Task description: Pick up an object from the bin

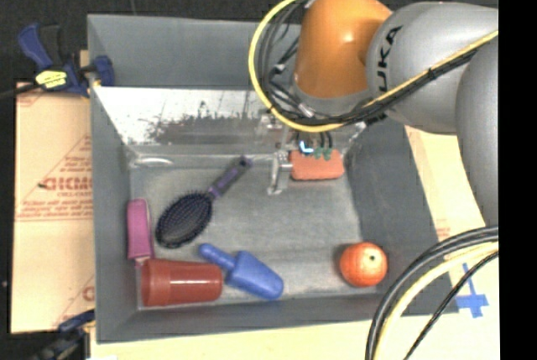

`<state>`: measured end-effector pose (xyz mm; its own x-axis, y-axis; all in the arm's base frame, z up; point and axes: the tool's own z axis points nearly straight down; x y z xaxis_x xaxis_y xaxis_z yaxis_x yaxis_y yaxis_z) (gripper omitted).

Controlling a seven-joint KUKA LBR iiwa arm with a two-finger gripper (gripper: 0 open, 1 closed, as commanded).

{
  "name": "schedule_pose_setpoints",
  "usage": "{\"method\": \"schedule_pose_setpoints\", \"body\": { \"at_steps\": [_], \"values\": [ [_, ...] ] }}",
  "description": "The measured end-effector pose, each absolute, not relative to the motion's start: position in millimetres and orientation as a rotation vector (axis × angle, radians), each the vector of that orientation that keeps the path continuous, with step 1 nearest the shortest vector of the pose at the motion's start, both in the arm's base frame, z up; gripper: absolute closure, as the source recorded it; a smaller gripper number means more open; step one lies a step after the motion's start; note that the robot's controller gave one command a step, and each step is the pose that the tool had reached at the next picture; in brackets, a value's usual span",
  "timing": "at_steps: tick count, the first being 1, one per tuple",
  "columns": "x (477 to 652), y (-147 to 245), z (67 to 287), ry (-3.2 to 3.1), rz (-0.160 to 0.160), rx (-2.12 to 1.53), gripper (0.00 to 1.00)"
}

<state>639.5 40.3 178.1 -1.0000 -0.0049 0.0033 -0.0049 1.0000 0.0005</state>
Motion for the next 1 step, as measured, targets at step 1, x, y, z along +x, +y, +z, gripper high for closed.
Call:
{"method": "schedule_pose_setpoints", "body": {
  "at_steps": [1],
  "values": [
    [641.3, 40.6, 182.6, -3.146, -0.002, 0.007, 0.0]
  ]
}}
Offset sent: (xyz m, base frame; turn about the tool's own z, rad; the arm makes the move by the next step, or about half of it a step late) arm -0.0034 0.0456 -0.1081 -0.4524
